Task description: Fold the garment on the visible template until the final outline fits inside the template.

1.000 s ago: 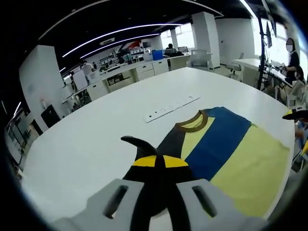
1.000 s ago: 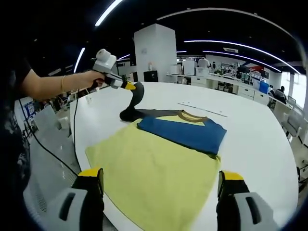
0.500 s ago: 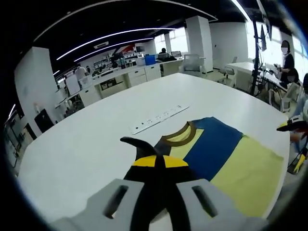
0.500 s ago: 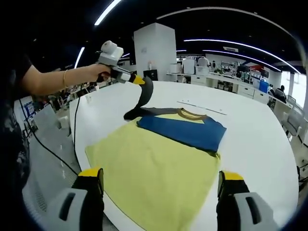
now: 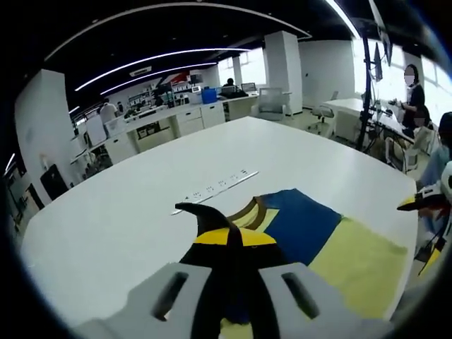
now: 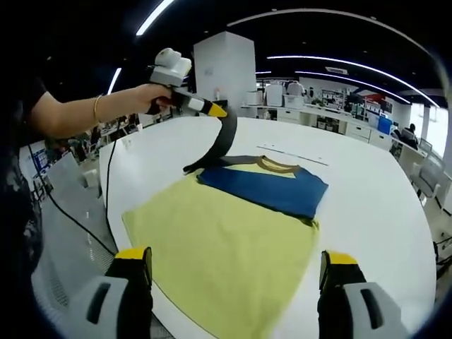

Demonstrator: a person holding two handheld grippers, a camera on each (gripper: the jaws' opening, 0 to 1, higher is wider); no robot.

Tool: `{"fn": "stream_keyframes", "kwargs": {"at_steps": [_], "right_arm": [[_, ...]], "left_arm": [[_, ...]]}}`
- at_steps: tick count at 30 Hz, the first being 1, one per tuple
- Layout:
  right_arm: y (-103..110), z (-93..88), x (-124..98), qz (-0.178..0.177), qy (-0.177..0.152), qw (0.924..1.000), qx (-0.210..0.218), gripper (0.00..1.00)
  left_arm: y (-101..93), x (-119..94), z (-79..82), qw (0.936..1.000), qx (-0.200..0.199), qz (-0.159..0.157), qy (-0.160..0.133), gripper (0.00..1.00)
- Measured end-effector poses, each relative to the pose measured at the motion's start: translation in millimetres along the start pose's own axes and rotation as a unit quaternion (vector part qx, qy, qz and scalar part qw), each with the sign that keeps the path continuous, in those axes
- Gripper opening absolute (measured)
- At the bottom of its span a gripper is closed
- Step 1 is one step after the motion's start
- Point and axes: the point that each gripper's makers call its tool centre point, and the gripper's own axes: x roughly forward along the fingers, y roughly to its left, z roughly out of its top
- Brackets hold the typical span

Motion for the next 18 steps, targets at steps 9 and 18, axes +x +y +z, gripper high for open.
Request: {"fn": "stream_keyframes", "kwargs": {"at_steps": [9, 18], "right_arm": [[-0.1, -1.2, 0.5, -0.001, 0.0, 1.0, 0.002, 1.0], [-1.3, -6.3, 0.1, -0.004, 0.007, 1.0, 0.003, 1.0]], "left_arm": [[-16.9, 11.4, 10.7, 0.9997, -0.019, -0.015, -0.009, 0.0], [-39.1, 21.9, 16.8, 0.9991, -0.022, -0.034, -0.016, 0.0]]}}
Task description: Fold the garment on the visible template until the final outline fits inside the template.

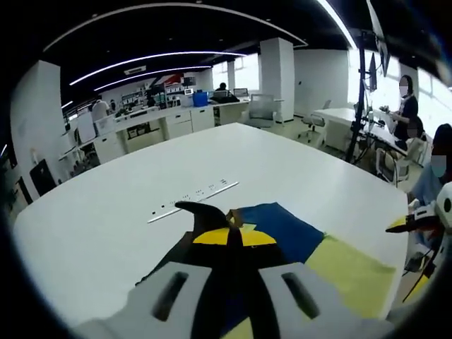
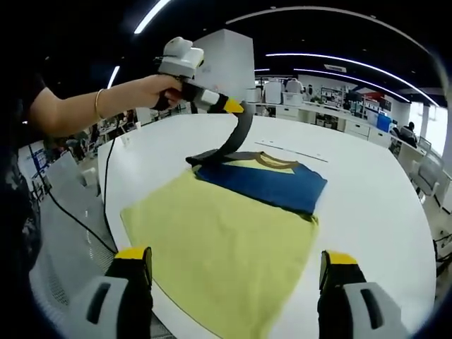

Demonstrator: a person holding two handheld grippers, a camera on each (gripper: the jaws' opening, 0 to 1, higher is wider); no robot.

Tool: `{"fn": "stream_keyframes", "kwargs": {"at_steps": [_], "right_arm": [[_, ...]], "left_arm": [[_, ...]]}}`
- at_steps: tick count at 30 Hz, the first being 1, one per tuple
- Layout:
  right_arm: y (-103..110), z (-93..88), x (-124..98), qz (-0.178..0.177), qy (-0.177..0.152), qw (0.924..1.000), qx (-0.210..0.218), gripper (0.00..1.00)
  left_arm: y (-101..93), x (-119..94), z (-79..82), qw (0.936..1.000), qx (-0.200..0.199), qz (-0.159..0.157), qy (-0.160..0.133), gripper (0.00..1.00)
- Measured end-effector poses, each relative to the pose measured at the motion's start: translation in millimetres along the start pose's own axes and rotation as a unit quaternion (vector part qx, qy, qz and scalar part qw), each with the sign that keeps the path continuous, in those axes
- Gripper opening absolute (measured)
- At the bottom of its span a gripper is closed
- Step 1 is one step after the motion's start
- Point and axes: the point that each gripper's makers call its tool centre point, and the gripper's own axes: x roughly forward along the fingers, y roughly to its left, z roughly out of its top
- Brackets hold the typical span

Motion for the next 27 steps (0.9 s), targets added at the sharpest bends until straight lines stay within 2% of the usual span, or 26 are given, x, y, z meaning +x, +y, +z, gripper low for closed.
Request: {"fn": "stream_keyframes", "kwargs": {"at_steps": [11, 27], "right_arm": [[-4.5, -4.3, -2.1, -0.007, 0.003, 1.0, 0.006, 1.0], [-6.3, -11.5, -1.6, -0.01, 0.009, 0.9998, 0.016, 1.0]], "left_arm": [[-28.6, 18.0, -2.0, 0.9997, 0.0, -0.025, 0.002, 0.0], [-70.4, 32.4, -8.1, 0.9977, 0.011, -0.067, 0.006, 0.0]]}}
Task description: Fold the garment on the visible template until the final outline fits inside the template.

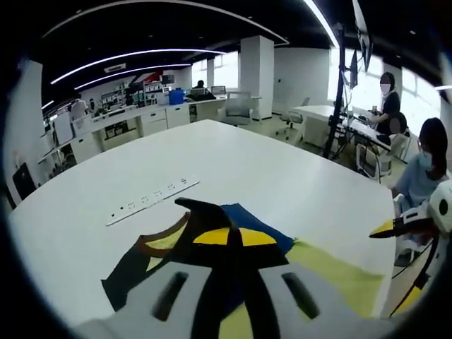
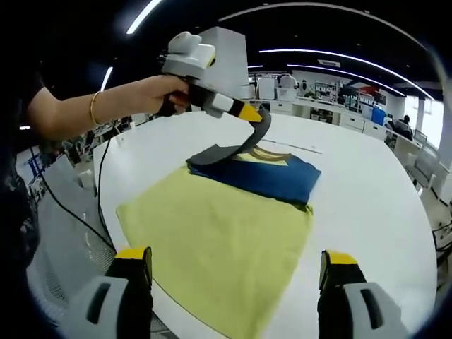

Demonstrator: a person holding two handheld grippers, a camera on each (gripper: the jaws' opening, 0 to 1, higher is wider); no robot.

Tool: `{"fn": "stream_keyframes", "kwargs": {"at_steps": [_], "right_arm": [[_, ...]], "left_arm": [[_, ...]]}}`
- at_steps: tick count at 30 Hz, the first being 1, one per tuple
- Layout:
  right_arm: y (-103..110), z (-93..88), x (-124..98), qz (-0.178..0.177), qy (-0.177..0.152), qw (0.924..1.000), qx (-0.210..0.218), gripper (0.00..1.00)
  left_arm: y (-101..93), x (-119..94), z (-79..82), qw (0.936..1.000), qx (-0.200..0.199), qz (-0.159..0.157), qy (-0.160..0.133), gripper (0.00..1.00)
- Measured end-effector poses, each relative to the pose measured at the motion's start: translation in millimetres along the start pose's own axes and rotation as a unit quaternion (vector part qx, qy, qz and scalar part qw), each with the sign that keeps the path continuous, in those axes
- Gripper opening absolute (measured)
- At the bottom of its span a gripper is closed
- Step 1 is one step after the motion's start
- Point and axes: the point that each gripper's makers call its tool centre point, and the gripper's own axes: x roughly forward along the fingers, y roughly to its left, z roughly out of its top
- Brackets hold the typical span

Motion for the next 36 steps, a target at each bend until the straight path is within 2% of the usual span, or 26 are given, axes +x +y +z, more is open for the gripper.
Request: {"fn": "stream_keyframes", "kwargs": {"at_steps": [5, 7, 10, 15, 22, 27, 33, 36], "right_arm": [[-1.2, -2.3, 0.8, -0.001, 0.002, 1.0, 0.002, 1.0], [-2.0, -2.9, 0.8, -0.001, 0.003, 1.0, 0.003, 1.0], [-3.4, -4.2, 1.4, -0.002, 0.005, 1.0, 0.004, 1.0], [-4.3, -5.1, 2.7, -0.001, 0.007, 1.0, 0.005, 1.0], [-5.6, -6.0, 3.4, -0.001, 0.008, 1.0, 0.005, 1.0], [-10.9, -8.9, 1.3, -0.007, 0.006, 0.9999, 0.012, 1.0], [-13.5, -12.8, -0.1, -0.011, 0.007, 0.9997, 0.018, 1.0], [-11.9, -13.9, 0.6, -0.008, 0.008, 0.9998, 0.017, 1.0]], "left_arm": [[-9.3, 6.2, 10.7, 0.9999, 0.007, -0.008, -0.01, 0.0], [-15.1, 8.9, 9.9, 0.9998, 0.012, -0.012, -0.009, 0.0], [-25.0, 11.8, 2.7, 0.9997, 0.013, -0.022, -0.001, 0.0], [-44.8, 20.8, -21.1, 0.9986, 0.028, -0.039, 0.025, 0.0], [-59.5, 35.8, -46.8, 0.9967, 0.037, -0.053, 0.05, 0.0], [-68.6, 44.9, -55.3, 0.996, 0.021, -0.068, 0.054, 0.0], [-86.3, 49.7, -65.0, 0.9926, 0.006, -0.106, 0.06, 0.0], [-88.9, 45.7, -69.3, 0.992, 0.015, -0.112, 0.058, 0.09]]}}
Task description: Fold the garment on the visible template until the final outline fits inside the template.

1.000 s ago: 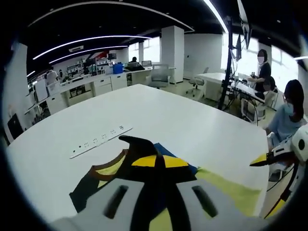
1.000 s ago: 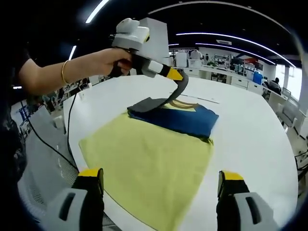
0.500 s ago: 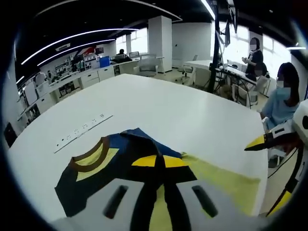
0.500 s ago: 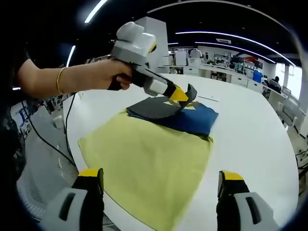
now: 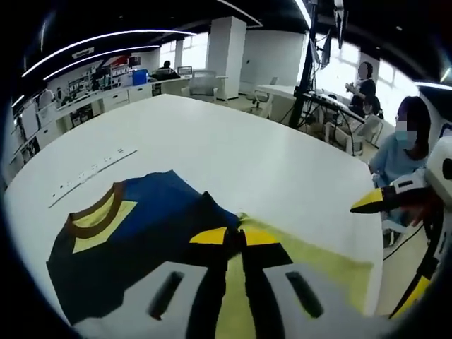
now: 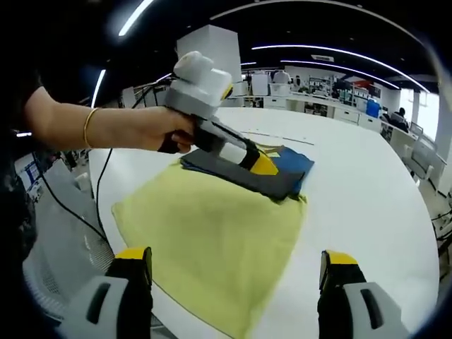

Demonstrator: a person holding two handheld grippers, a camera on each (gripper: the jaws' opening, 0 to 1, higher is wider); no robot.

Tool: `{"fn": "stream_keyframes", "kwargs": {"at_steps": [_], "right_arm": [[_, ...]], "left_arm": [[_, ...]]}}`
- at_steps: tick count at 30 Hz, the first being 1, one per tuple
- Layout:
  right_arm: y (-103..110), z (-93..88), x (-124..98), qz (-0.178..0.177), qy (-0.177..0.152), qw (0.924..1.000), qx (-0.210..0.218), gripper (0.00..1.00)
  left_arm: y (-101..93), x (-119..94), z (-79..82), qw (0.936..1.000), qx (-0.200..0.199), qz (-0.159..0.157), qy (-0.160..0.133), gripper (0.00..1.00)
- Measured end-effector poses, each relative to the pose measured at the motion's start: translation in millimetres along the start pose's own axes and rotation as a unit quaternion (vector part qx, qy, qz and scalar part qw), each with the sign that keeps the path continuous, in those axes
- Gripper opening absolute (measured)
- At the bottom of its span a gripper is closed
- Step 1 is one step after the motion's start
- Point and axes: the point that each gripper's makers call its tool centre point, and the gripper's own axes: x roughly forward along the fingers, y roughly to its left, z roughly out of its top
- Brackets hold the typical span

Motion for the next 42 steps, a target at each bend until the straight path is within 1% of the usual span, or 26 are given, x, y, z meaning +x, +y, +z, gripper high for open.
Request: {"fn": "stream_keyframes", "kwargs": {"at_steps": [2, 4, 5, 8, 13, 17, 22, 25, 27, 29, 31, 32, 36, 39, 42], "right_arm": [[1.2, -0.3, 0.5, 0.004, 0.001, 1.0, -0.002, 1.0], [2.6, 0.5, 0.7, 0.009, 0.002, 0.9999, -0.007, 1.0], [2.9, 1.3, 0.6, 0.011, 0.002, 0.9999, -0.008, 1.0], [3.2, 5.7, -0.5, 0.023, 0.001, 0.9997, -0.013, 1.0], [4.8, 8.3, -1.4, 0.044, 0.008, 0.9987, -0.023, 1.0], [9.4, 6.9, -1.7, 0.066, 0.024, 0.9965, -0.045, 1.0], [12.5, 6.1, -1.9, 0.084, 0.037, 0.9935, -0.067, 1.0], [15.0, 1.0, -3.0, 0.097, 0.056, 0.9898, -0.088, 1.0], [17.1, -1.8, -3.6, 0.104, 0.066, 0.9872, -0.101, 1.0], [19.6, -4.1, -3.8, 0.113, 0.072, 0.9853, -0.106, 1.0], [21.6, -7.4, -3.8, 0.12, 0.08, 0.9832, -0.111, 1.0], [24.0, -10.6, -4.3, 0.128, 0.089, 0.9805, -0.119, 1.0], [29.3, -18.3, -4.8, 0.143, 0.108, 0.9735, -0.142, 1.0], [30.8, -22.6, -4.1, 0.146, 0.119, 0.97, -0.153, 0.99], [34.0, -27.3, -5.0, 0.151, 0.13, 0.9642, -0.175, 0.97]], "left_arm": [[0.0, -4.3, -2.6, 1.0, 0.003, -0.005, -0.001, 0.16], [1.4, -10.6, -3.0, 0.9999, 0.003, -0.012, -0.01, 0.25], [3.5, -15.5, -2.8, 0.9997, 0.008, -0.014, -0.017, 0.29], [11.6, -26.1, -6.2, 0.9997, 0.015, -0.011, -0.018, 0.42], [24.0, -50.3, -14.7, 0.9995, 0.024, -0.004, -0.02, 0.55], [31.6, -71.9, -24.3, 0.9994, 0.021, 0.0, -0.027, 0.65], [41.9, -98.1, -39.2, 0.9995, 0.021, 0.008, -0.021, 0.72], [49.1, -117.0, -46.1, 0.9995, 0.016, 0.012, -0.024, 0.76], [51.4, -125.9, -48.8, 0.9995, 0.009, 0.012, -0.027, 0.79], [51.7, -136.1, -53.3, 0.9996, 0.005, 0.009, -0.027, 0.82], [51.9, -143.1, -58.5, 0.9997, 0.005, 0.006, -0.024, 0.83], [51.6, -148.5, -62.8, 0.9998, 0.006, 0.003, -0.019, 0.83], [50.1, -169.4, -75.9, 0.9998, 0.012, -0.003, -0.015, 0.85], [48.5, -182.3, -87.4, 0.9998, 0.015, -0.005, -0.009, 0.86], [46.6, -193.4, -98.9, 0.9998, 0.018, -0.004, -0.001, 0.86]]}}
